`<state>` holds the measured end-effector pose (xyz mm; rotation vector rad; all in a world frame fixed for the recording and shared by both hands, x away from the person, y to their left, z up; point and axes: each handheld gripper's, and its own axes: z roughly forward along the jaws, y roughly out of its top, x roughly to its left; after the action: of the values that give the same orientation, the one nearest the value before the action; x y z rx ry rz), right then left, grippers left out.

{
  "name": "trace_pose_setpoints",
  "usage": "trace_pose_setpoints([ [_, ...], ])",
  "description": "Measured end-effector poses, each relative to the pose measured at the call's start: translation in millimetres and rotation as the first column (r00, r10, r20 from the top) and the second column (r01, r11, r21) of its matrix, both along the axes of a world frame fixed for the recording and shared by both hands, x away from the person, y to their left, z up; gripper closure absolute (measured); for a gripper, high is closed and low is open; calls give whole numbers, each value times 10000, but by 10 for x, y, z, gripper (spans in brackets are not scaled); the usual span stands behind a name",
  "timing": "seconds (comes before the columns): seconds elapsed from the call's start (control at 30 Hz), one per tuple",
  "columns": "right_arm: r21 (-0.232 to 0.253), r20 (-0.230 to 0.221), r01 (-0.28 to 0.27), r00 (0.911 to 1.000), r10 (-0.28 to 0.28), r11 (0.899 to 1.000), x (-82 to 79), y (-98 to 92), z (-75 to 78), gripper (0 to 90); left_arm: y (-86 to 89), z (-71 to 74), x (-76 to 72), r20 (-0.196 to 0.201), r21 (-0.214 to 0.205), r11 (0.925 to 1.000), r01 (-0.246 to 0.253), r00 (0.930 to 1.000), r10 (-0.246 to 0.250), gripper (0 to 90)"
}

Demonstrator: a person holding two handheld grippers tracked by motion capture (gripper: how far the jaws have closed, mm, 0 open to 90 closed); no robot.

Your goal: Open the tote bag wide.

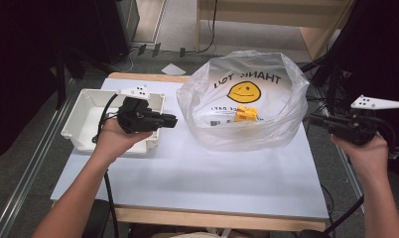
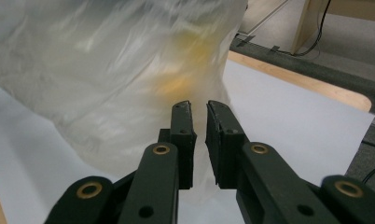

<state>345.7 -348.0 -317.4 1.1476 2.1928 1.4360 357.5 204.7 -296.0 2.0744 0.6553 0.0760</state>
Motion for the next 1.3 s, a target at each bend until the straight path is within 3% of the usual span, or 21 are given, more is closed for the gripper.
trace_pose_setpoints([
  [0.13,95,-11,-244,9997,244,9997,199,-43,162,861,16,131,13,56,-141,9999,74,10000,-73,806],
  [0.37,-142,-145,-96,9999,94,9999,479,-76,368,869,-2,426,44,381,-179,9997,184,9991,-177,807],
  [0.43,-427,-151,-139,9998,133,9990,543,-74,418,869,-20,508,66,450,-149,9995,283,9986,-277,807],
  [0.47,-694,-6,-244,9997,244,9973,597,-74,483,869,-41,589,98,466,-182,9992,370,9983,-361,807],
  [0.63,-708,408,-488,9978,518,9963,708,-86,638,869,-118,741,212,455,-187,9983,553,9975,-544,806],
  [0.87,-734,856,-794,9926,856,9941,883,-42,891,868,-370,928,379,513,8,9956,936,9943,-935,800],
  [1.03,-909,1042,-1058,9879,1151,9902,995,118,1108,868,-582,974,518,462,244,9950,964,9942,-975,799],
  [1.3,-1129,939,-1575,9813,1683,9810,1088,503,1305,875,-904,1031,710,327,449,9952,864,9956,-879,799],
])
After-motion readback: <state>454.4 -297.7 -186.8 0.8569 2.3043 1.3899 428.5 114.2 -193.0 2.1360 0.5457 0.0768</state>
